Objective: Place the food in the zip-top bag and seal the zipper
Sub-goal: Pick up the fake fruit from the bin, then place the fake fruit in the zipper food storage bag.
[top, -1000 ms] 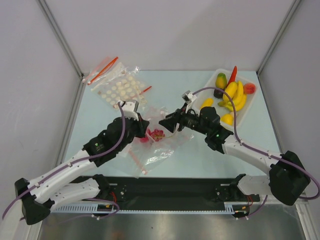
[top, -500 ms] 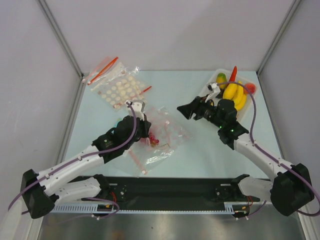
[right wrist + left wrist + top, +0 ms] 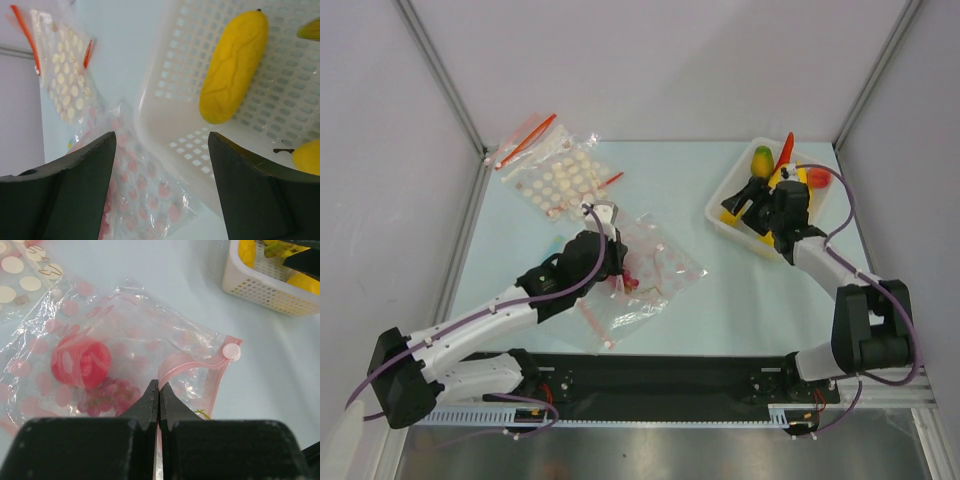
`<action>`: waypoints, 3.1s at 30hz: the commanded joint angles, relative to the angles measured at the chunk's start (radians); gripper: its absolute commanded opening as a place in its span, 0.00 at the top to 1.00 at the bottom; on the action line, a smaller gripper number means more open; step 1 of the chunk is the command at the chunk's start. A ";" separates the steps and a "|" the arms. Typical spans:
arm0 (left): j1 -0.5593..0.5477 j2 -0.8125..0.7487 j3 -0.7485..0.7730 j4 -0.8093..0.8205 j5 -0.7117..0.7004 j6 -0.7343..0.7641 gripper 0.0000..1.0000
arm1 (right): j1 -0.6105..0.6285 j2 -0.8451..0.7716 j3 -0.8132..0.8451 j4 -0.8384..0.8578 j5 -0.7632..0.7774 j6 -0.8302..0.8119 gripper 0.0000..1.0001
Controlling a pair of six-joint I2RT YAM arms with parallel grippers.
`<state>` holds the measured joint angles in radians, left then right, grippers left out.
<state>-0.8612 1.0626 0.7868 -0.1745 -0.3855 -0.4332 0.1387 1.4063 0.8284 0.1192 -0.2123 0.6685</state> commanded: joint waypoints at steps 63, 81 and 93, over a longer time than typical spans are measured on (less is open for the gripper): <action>0.005 0.023 -0.001 0.147 0.017 0.034 1.00 | 0.331 -0.360 0.092 -0.039 -0.145 -0.342 0.87; 0.011 -0.007 -0.046 0.355 -0.128 0.088 1.00 | 0.492 -0.153 0.219 -0.321 -0.395 -0.463 0.92; 0.010 -0.029 -0.055 0.340 -0.112 0.103 1.00 | 0.539 0.065 0.336 -0.472 -0.352 -0.507 0.91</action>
<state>-0.8558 1.0527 0.7162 0.1253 -0.5282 -0.3462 0.6724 1.4326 1.1168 -0.3042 -0.5762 0.1806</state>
